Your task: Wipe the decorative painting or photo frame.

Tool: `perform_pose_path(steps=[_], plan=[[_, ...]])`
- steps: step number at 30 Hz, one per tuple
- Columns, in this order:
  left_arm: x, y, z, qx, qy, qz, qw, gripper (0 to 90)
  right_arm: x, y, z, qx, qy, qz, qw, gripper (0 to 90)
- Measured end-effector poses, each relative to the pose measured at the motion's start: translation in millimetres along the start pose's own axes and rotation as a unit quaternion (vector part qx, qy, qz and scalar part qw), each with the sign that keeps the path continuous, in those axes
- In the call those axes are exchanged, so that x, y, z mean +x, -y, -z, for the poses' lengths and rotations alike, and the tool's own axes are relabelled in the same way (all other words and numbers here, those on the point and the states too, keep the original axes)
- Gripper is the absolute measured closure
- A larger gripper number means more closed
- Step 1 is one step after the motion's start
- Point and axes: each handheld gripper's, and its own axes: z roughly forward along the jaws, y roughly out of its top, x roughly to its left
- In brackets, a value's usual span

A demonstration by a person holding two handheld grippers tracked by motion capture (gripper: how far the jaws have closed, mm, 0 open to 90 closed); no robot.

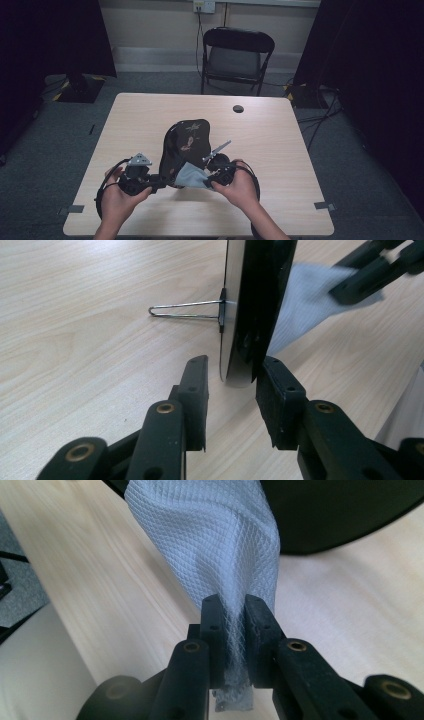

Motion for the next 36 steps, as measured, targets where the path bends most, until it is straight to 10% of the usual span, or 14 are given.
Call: perform_pose_path(steps=[14,36], plan=[[1.2,1.8,1.6,-0.001,0.011,0.004,0.9999,54.4,20.2,-36.4,44.4,-0.067,-0.012,0.029,0.9973,81.1],[0.9,4.3,1.9,0.002,0.012,0.004,0.9999,50.9,17.5,-15.6,-20.1,-0.006,-0.030,0.011,0.9995,81.1]])
